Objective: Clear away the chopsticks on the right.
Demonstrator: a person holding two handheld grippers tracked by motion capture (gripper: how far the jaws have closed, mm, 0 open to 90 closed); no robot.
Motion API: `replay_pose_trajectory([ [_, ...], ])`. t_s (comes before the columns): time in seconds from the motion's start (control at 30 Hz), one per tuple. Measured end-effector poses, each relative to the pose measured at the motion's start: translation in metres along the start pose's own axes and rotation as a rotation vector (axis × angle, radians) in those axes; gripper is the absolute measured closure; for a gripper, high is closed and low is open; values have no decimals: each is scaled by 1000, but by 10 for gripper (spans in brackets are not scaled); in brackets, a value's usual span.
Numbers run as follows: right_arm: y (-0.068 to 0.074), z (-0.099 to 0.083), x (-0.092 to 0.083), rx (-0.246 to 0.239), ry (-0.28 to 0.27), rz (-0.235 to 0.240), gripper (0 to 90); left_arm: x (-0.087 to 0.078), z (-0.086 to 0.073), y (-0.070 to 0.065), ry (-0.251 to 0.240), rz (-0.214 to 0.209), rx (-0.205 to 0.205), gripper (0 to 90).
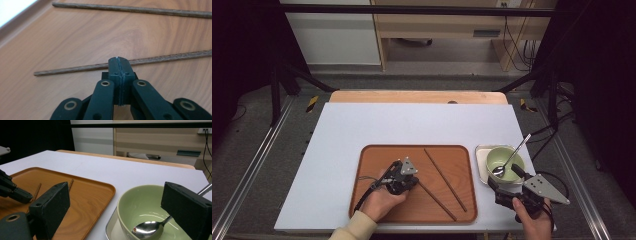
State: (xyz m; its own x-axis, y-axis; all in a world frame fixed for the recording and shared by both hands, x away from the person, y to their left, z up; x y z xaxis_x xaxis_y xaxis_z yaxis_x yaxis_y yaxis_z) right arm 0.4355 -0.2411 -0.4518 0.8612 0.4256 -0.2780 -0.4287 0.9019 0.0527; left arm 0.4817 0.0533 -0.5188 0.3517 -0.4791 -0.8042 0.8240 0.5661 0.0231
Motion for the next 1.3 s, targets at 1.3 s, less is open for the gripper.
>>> replay_pose_trajectory([
  [1.3,4,-5,6,15,46,32,120,49,63,-6,-54,-18,67,897],
])
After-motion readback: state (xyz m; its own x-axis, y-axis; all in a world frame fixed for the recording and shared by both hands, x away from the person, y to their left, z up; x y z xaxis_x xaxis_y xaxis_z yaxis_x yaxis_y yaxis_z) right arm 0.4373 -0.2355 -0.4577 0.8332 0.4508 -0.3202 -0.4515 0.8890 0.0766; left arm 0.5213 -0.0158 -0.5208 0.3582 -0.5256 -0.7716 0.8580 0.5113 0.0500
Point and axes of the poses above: each handheld gripper's, and its own axes: x roughly forward along the jaws, z roughly out of its top, y roughly to its left, the point moved 7 cm from there along x, roughly forward along the jaws, and after that the axes turned 4 degrees about y, right-handed, at the moved point
